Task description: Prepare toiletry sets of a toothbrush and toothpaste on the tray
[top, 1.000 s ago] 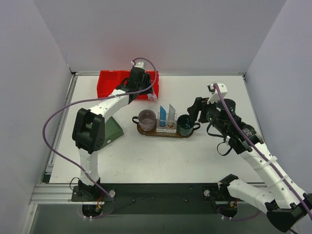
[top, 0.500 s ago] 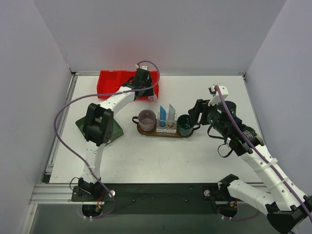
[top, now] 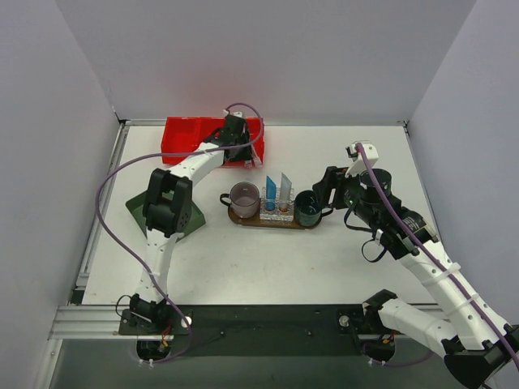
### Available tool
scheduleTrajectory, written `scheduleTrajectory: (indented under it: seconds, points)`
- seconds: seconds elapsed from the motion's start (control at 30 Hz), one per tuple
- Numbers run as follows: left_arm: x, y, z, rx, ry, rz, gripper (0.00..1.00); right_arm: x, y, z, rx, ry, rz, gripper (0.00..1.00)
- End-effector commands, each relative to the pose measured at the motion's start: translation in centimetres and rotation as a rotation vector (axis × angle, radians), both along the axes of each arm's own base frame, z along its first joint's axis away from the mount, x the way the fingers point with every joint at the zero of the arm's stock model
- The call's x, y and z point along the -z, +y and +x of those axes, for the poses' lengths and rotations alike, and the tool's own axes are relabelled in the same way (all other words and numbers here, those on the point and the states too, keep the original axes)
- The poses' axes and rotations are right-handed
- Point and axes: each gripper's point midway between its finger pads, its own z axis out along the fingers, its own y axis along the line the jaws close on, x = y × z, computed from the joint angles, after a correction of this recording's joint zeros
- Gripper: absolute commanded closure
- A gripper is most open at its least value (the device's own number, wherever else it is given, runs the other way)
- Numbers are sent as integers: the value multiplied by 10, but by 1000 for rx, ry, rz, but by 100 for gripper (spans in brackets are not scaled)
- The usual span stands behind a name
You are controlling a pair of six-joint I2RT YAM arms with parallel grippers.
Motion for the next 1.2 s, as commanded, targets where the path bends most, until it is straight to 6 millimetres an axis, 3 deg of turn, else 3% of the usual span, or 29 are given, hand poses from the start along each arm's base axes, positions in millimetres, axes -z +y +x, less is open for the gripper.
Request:
scheduleTrajectory:
  seconds: [0.0,0.1,0.17,0.27,0.53,0.83,0.87,0.93,0.97,1.0,1.07,1.13,1.17]
  points:
    - [-18,-5,15,-3,-33,-52,53,-6,1,2,2,-21,24,43]
    - [-15,-9,17,6,-32,-62,56,-6,1,3,4,-22,26,43]
    - [-14,-10,17,10,-25,-63,66,-5,1,2,1,-20,22,43]
    - [-15,-9,18,5,-25,-62,71,-5,0,3,4,-20,22,43]
    - [-41,-9,15,6,-76,-87,85,-6,0,2,5,-24,26,43]
    - [-102,-1,3,-8,-190,-139,88,-9,-1,0,8,-21,34,43]
    - [-119,1,-1,-13,-220,-150,88,-9,-1,-1,7,-17,33,43]
    - [-120,6,-8,-21,-233,-148,88,-10,-1,-1,10,-15,35,43]
    - [-137,8,-13,-25,-265,-161,88,-8,-2,-2,12,-8,32,43]
    - [-130,11,-19,-27,-253,-158,88,-10,-1,-2,13,-8,34,43]
    - [-152,12,-28,-26,-295,-197,88,-9,-1,-3,12,2,30,43]
    - [-150,12,-40,-27,-297,-227,88,-13,1,-3,7,5,39,43]
    - [-168,12,-51,-32,-320,-278,88,-14,2,-3,8,8,47,44]
